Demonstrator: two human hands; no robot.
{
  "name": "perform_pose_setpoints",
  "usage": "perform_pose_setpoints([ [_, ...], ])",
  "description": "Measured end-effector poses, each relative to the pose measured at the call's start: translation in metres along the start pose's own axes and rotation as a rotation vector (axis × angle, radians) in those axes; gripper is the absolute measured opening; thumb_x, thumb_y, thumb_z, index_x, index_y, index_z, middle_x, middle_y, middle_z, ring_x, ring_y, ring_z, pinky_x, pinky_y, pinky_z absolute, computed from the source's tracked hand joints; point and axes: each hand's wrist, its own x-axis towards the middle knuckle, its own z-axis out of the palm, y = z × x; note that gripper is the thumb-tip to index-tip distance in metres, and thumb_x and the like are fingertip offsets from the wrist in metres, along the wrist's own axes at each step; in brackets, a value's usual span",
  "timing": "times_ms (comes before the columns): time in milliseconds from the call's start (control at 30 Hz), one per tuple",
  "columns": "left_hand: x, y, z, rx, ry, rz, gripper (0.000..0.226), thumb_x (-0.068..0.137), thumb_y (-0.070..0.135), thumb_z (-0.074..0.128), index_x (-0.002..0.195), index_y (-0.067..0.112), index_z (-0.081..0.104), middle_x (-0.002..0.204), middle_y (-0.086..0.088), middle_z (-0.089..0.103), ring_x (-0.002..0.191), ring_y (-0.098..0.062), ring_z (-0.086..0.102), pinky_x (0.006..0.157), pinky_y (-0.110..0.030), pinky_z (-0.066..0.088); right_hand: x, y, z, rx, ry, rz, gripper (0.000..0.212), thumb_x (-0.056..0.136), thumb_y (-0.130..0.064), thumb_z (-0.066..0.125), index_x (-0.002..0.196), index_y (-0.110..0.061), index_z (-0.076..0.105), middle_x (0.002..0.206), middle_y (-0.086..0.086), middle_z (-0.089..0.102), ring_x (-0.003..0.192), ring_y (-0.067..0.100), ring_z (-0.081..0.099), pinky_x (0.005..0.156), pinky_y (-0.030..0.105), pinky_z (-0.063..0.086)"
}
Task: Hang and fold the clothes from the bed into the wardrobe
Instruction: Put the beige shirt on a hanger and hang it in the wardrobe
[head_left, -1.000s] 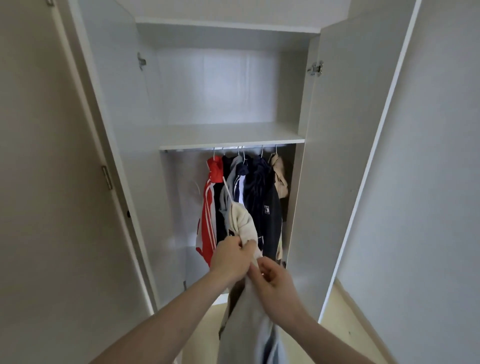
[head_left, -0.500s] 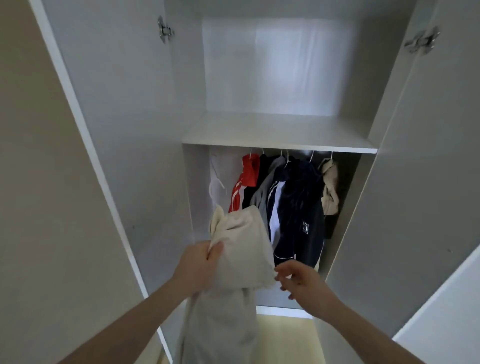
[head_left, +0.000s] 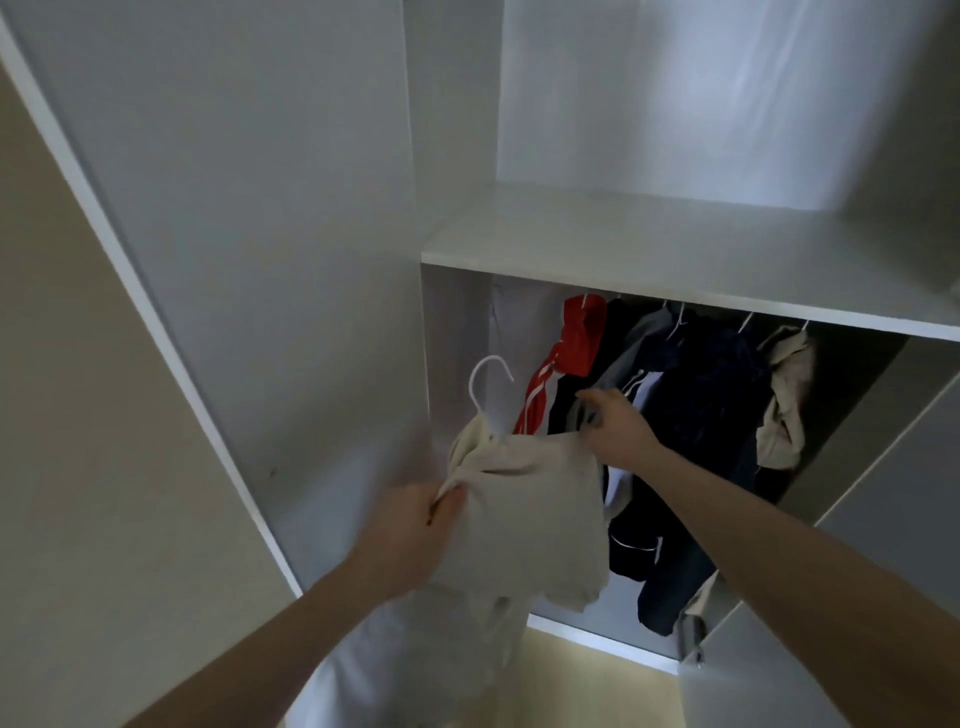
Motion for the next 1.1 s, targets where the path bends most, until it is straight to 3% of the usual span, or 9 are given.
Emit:
perform_pose_setpoints([
  [267, 0.014, -0.03, 0.009, -0.03, -0.025, -0.039, 0.05, 0.103, 0.038, 0.05, 0.053, 0.037, 0.051, 0.057, 0.03, 0.056, 0.057, 0.007, 0.053, 0.055, -0.014, 0.037, 0.099, 0.005, 0.022, -0.168, -0.196, -0.004, 0.077, 0.096, -0.01, 0.058, 0.163, -0.015, 0.02, 0.151, 0.023, 0.045, 0.134, 0.037, 0.048, 0.109, 0.036, 0.043],
  [500, 0.023, -0.041, 0.016, -0.01, 0.016, -0.135, 0.049, 0.104, 0.043, 0.047, 0.058, 0.024, 0.044, 0.056, 0.004, 0.056, 0.058, -0.01, 0.054, 0.06, -0.025, 0.039, 0.153, 0.0, 0.035, -0.41, -0.379, -0.04, 0.078, 0.104, -0.015, 0.049, 0.164, -0.024, 0.0, 0.166, 0.015, 0.024, 0.146, 0.032, 0.037, 0.115, 0.032, 0.038],
  [600, 0.027, -0.039, 0.019, -0.013, 0.038, -0.168, 0.054, 0.104, 0.048, 0.042, 0.064, 0.014, 0.049, 0.058, -0.007, 0.055, 0.055, -0.015, 0.052, 0.06, -0.036, 0.041, 0.17, -0.001, 0.038, -0.49, -0.445, -0.024, 0.075, 0.106, -0.017, 0.047, 0.164, -0.021, 0.0, 0.168, 0.016, 0.019, 0.149, 0.031, 0.032, 0.119, 0.033, 0.033],
  [667, 0.03, -0.034, 0.019, -0.019, 0.055, -0.197, 0.054, 0.101, 0.056, 0.037, 0.074, 0.018, 0.065, 0.06, -0.003, 0.059, 0.059, -0.013, 0.057, 0.063, -0.035, 0.044, 0.178, 0.002, 0.039, -0.485, -0.482, -0.006, 0.062, 0.107, -0.021, 0.048, 0.162, -0.012, 0.02, 0.163, 0.016, 0.031, 0.146, 0.03, 0.038, 0.113, 0.024, 0.034],
  [733, 0.034, -0.03, 0.02, -0.021, 0.078, -0.237, 0.059, 0.095, 0.063, 0.032, 0.085, 0.022, 0.073, 0.064, 0.0, 0.063, 0.063, -0.011, 0.06, 0.065, -0.033, 0.046, 0.18, 0.008, 0.035, -0.475, -0.485, -0.017, 0.041, 0.107, -0.026, 0.048, 0.144, -0.007, 0.051, 0.145, 0.014, 0.055, 0.128, 0.028, 0.055, 0.096, 0.018, 0.043],
  [800, 0.039, -0.029, 0.023, 0.004, 0.102, -0.264, 0.058, 0.098, 0.059, 0.035, 0.084, 0.017, 0.073, 0.064, -0.001, 0.064, 0.063, -0.014, 0.06, 0.064, -0.035, 0.046, 0.179, 0.02, 0.031, -0.476, -0.411, -0.043, 0.033, 0.106, -0.028, 0.045, 0.121, -0.006, 0.065, 0.122, 0.012, 0.066, 0.108, 0.027, 0.063, 0.092, 0.03, 0.053],
  [900, 0.05, -0.023, 0.036, 0.018, 0.14, -0.289, 0.047, 0.103, 0.046, 0.044, 0.075, 0.014, 0.065, 0.059, -0.001, 0.06, 0.059, -0.016, 0.057, 0.058, -0.03, 0.041, 0.179, 0.042, 0.021, -0.456, -0.32, -0.015, 0.029, 0.102, -0.015, 0.045, 0.082, -0.006, 0.062, 0.094, 0.012, 0.066, 0.09, 0.027, 0.064, 0.077, 0.033, 0.055],
  [967, 0.061, -0.015, 0.045, 0.015, 0.157, -0.285, 0.045, 0.104, 0.042, 0.046, 0.07, 0.015, 0.06, 0.056, 0.001, 0.056, 0.057, -0.016, 0.052, 0.054, -0.024, 0.036, 0.178, 0.057, 0.016, -0.46, -0.27, -0.013, 0.037, 0.1, -0.007, 0.044, 0.063, -0.01, 0.049, 0.074, 0.005, 0.057, 0.079, 0.024, 0.059, 0.066, 0.028, 0.045],
  [1100, 0.088, 0.001, 0.063, 0.074, 0.209, -0.266, 0.045, 0.104, 0.038, 0.046, 0.065, 0.018, 0.054, 0.053, 0.001, 0.053, 0.053, -0.014, 0.051, 0.051, -0.022, 0.033, 0.174, 0.08, 0.006, -0.43, -0.211, 0.006, 0.037, 0.098, -0.012, 0.05, 0.061, -0.009, 0.048, 0.07, 0.006, 0.057, 0.075, 0.025, 0.058, 0.064, 0.027, 0.041],
])
